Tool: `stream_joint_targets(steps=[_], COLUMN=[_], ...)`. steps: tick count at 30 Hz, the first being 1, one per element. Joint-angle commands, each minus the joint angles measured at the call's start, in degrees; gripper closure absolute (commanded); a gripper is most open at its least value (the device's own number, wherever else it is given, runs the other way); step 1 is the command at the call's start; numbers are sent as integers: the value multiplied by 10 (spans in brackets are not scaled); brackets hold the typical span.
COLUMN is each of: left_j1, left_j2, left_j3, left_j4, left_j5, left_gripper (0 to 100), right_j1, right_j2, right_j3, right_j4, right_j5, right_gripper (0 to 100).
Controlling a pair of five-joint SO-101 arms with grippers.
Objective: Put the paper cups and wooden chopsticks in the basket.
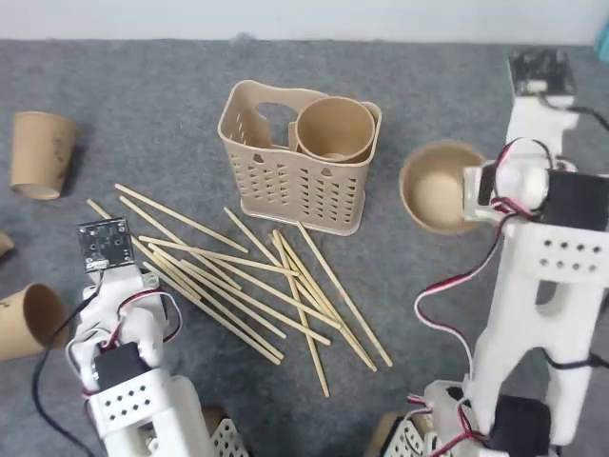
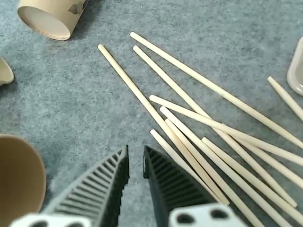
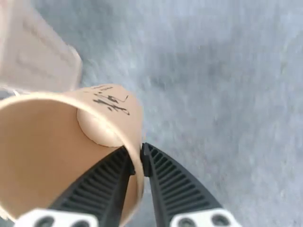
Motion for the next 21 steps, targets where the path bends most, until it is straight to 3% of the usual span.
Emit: stream_joint_targets(steps=[1, 14, 21], left_j1=[-1, -1, 0], left_j2=[-8, -8, -8], left_j3=[-1, -1, 6], left_j4=[-14, -15, -34], left_j5=[-6, -7, -7], left_gripper=[953, 953, 953], right_j1=[-44, -128, -188], right_j2=[14, 241, 305], right_j3=[-120, -452, -511], right_j4=[-22, -28, -11], right_j5=[-22, -42, -42], right_gripper=[991, 991, 991])
